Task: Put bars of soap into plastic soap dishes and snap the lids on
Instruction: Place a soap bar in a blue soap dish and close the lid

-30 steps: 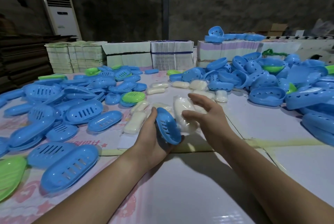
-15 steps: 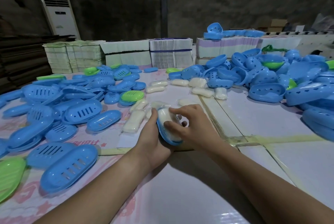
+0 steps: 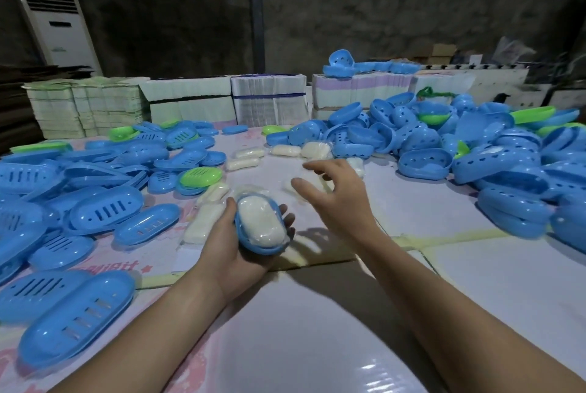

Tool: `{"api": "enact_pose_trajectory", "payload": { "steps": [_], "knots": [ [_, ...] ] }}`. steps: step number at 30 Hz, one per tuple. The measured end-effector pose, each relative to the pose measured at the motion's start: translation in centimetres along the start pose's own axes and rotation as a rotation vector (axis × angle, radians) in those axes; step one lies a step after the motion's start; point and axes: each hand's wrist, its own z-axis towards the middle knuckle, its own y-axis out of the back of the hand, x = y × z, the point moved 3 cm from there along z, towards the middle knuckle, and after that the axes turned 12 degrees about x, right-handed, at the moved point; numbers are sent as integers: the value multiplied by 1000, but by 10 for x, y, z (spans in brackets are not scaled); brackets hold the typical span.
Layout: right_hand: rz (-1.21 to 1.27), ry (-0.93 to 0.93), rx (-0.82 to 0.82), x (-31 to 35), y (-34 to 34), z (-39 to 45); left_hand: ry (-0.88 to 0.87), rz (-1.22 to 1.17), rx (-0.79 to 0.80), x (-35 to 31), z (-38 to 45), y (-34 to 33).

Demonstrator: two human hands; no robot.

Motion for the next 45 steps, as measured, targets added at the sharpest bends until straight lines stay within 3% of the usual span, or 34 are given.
{"api": "enact_pose_trajectory", "payload": {
  "steps": [7, 11, 21, 26, 31, 35, 37, 40, 45],
  "knots": [
    [-635, -388, 80, -114, 76, 21, -2, 47, 17, 0, -2, -2],
    [-800, -520, 36, -162, 105, 25, 22, 94, 25, 6, 0, -3],
    [-789, -566, -9, -194, 118, 43, 7, 112, -31, 3, -1, -7],
    [-773, -438, -6, -178, 108, 41, 7, 117, -51, 2, -4, -9],
    [-848, -291, 131, -133, 90, 47, 4, 122, -47, 1, -7, -10],
    [-828, -211, -51, -111, 89, 41, -1, 121, -52, -2, -9, -10],
    [-827, -253, -24, -116, 90, 38, -2, 126, -61, -3, -9, -9],
    [-601, -406, 159, -132, 90, 35, 3, 128, -66, -3, -8, -8],
    [-506, -343, 55, -131, 90, 38, 30, 121, -68, 0, -5, -5]
  ]
}}
